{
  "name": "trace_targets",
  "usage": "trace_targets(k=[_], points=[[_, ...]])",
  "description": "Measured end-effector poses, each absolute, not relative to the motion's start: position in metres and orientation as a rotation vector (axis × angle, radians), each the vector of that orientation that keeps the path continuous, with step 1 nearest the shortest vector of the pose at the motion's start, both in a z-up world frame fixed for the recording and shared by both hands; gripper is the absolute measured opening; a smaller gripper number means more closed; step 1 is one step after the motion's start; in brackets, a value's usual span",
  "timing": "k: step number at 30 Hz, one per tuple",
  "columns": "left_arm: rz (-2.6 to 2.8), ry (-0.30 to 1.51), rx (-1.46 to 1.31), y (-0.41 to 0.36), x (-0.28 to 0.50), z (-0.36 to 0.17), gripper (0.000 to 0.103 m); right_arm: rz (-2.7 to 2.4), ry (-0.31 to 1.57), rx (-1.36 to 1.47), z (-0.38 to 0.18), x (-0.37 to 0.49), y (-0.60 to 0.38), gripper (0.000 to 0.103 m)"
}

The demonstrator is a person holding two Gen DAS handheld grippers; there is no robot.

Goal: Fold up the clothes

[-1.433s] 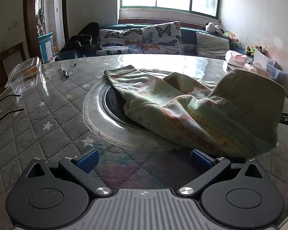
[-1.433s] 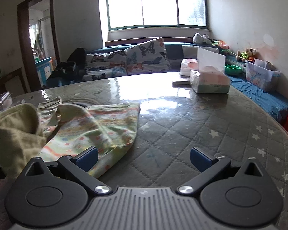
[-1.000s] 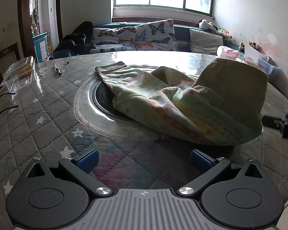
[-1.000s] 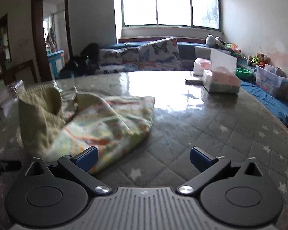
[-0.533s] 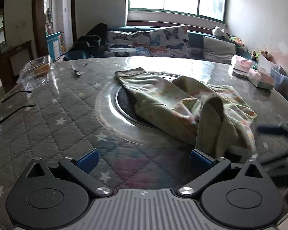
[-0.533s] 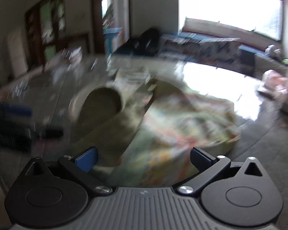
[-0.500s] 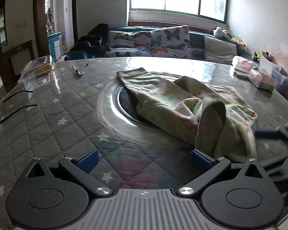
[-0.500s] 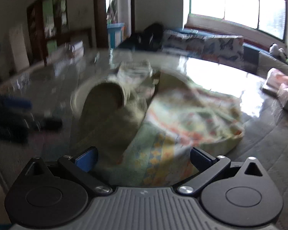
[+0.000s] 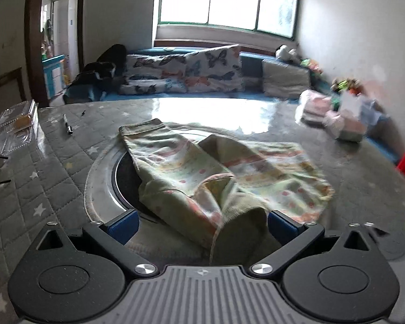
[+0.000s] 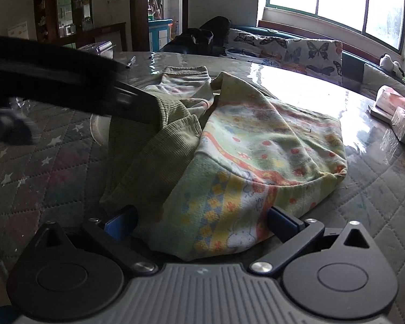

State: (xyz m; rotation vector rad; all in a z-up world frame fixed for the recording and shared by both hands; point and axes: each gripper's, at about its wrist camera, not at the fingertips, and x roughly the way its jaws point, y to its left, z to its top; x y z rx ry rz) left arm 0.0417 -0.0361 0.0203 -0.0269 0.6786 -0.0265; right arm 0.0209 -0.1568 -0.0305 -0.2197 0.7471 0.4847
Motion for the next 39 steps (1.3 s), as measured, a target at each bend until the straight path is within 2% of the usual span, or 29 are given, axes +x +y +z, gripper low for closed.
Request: trace_targets(k=[8, 21, 39], points=[[0.058, 0.763, 0.035, -0.026, 0.061, -0.027, 0.101, 0.480, 0.710, -0.188, -0.017, 0.017, -0.167, 0.103], [-0.015, 0.705, 0.010, -0.025, 0.011, 0.011, 0.103, 0.463, 0.684, -0.162, -0.003, 0.003, -0.184, 0.103], [-0.045, 0.783, 0.079, -0.036, -0.022, -0.002, 0.103, 0.440, 0.699, -0.170, -0.002, -0.015, -0.194, 0.103]])
